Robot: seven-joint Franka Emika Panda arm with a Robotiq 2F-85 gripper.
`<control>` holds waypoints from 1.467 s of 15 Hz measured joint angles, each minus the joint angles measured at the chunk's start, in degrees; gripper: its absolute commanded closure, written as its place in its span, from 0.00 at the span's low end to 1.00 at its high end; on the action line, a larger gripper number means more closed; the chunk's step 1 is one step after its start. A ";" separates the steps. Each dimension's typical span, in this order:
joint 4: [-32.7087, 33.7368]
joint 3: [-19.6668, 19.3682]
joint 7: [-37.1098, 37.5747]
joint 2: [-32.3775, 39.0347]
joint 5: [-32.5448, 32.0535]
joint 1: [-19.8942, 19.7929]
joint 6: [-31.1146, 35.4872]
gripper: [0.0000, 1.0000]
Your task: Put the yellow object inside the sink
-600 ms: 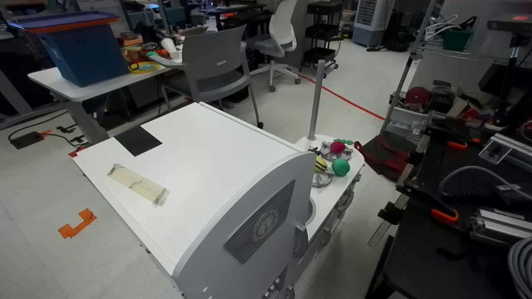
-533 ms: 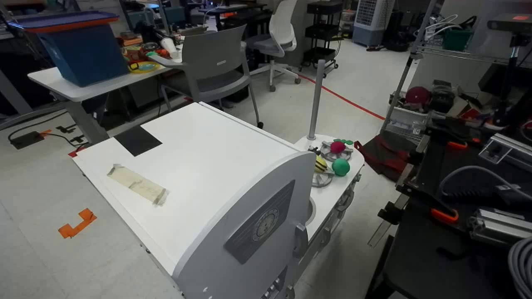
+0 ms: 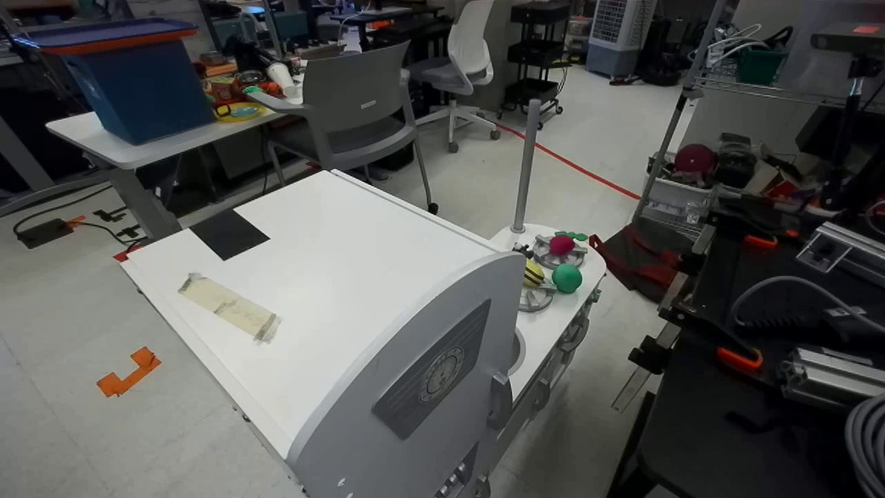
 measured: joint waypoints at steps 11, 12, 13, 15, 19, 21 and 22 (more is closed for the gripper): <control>9.06 -6.73 0.15 33.93 -16.32 -7.93 18.42 0.00; 10.58 -7.85 0.12 37.27 -16.32 -7.82 20.12 0.00; 12.25 -8.96 0.08 40.59 -16.06 -7.63 21.61 0.00; 16.15 -11.04 0.06 47.31 -14.73 -7.01 23.33 0.00; 24.84 -14.97 0.12 60.76 -10.81 -4.75 25.71 0.00; 29.10 -16.54 0.12 66.98 -8.40 -3.66 27.06 0.00; 31.13 -17.33 0.12 69.97 -7.48 -3.13 27.77 0.00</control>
